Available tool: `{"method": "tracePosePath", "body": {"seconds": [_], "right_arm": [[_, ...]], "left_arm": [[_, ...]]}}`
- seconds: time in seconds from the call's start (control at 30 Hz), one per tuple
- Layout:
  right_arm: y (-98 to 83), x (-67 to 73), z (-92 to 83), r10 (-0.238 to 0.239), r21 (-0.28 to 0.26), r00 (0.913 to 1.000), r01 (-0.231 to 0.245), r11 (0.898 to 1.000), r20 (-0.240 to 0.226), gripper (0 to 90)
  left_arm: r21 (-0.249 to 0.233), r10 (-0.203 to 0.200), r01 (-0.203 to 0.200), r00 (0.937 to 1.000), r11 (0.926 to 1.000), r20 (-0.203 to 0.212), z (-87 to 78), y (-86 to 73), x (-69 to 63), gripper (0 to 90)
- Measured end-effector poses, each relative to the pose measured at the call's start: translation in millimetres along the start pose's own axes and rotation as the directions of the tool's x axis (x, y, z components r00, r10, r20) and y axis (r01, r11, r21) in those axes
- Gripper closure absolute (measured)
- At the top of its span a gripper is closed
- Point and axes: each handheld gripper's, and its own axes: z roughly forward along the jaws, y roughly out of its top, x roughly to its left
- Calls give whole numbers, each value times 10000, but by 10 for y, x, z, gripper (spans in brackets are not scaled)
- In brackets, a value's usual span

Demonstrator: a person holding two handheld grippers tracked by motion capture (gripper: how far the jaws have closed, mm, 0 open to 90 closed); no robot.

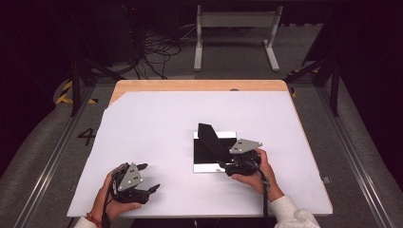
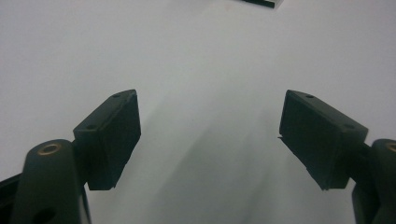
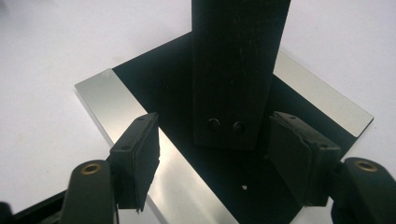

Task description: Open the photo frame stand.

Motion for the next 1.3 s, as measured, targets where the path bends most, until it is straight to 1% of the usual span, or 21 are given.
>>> {"method": "tracePosePath", "body": {"seconds": [0.13, 0.17, 0.2, 0.27, 0.3, 0.37, 0.43, 0.53, 0.57, 0.73, 0.8, 0.83, 0.87, 0.97, 1.0, 1.03, 1.1, 1.13, 1.2, 1.27, 1.3], "right_arm": [[10, -9, 37, 72, 35, 10000, -72, 10000, -37, 344], [18, -12, 59, 86, 71, 10000, -86, 9999, -34, 342], [25, -15, 65, 90, 67, 9999, -89, 9999, -45, 342], [32, -18, 70, 123, 47, 9999, -122, 9999, -78, 342], [43, -22, 77, 173, 18, 9998, -173, 9998, -103, 342], [61, -34, 119, 299, 138, 9993, -296, 9995, -222, 335], [72, -41, 132, 258, 154, 9994, -255, 9996, -234, 334], [94, -70, 158, 495, 108, 9983, -492, 9987, -306, 335], [103, -74, 173, 497, 117, 9984, -494, 9987, -283, 334], [122, -83, 271, 511, 457, 9985, -501, 9977, -207, 327], [134, -85, 289, 564, 461, 9982, -554, 9974, -204, 323], [142, -83, 297, 569, 480, 9983, -561, 9973, -155, 323], [150, -84, 312, 524, 603, 9985, -515, 9968, -125, 325], [152, -94, 329, 617, 625, 9980, -609, 9962, -121, 338], [153, -103, 350, 694, 606, 9974, -681, 9958, -199, 361], [158, -105, 377, 773, 662, 9969, -761, 9949, -169, 385], [169, -101, 370, 730, 710, 9973, -724, 9948, -65, 423], [162, -116, 358, 846, 649, 9964, -841, 9943, -40, 457], [147, -144, 349, 1086, 557, 9938, -1072, 9927, -231, 459], [147, -144, 349, 1092, 562, 9937, -1078, 9926, -230, 460], [158, -127, 348, 951, 640, 9954, -943, 9935, -99, 461]], "left_arm": [[5, 60, -61, 9998, 10000, 169, 56, 29, -18, 210], [77, 152, -153, 9998, 9999, 146, 72, 37, -27, 209], [74, 248, -250, 9995, 9997, 219, 93, 47, -37, 209], [70, 224, -226, 9993, 9997, 288, 101, 48, -42, 209], [156, 261, -266, 9992, 9995, 295, 111, 48, -44, 209], [115, 250, -254, 9991, 9996, 350, 124, 45, -31, 208], [139, 199, -204, 9992, 9997, 340, 137, 44, -14, 208], [101, 120, -124, 9993, 9999, 348, 146, 56, -2, 206], [108, 153, -157, 9992, 9998, 362, 146, 58, -3, 205], [217, 291, -298, 9990, 9993, 324, 147, 51, -17, 204], [116, 236, -240, 9991, 9996, 352, 135, 52, -11, 203], [127, 275, -279, 9991, 9995, 332, 129, 56, -7, 203], [130, 260, -265, 9991, 9996, 330, 128, 55, -12, 203], [149, 348, -353, 9988, 9993, 330, 132, 57, -18, 203], [156, 388, -393, 9987, 9991, 323, 134, 61, -16, 203], [142, 340, -345, 9988, 9993, 342, 135, 61, -10, 203], [122, 282, -286, 9989, 9995, 375, 135, 58, -3, 203], [108, 251, -256, 9988, 9996, 409, 139, 56, -3, 203], [196, 315, -323, 9988, 9993, 375, 146, 54, -2, 203], [209, 309, -317, 9988, 9993, 384, 151, 56, -3, 203], [205, 314, -323, 9987, 9993, 410, 154, 56, -6, 203]]}}
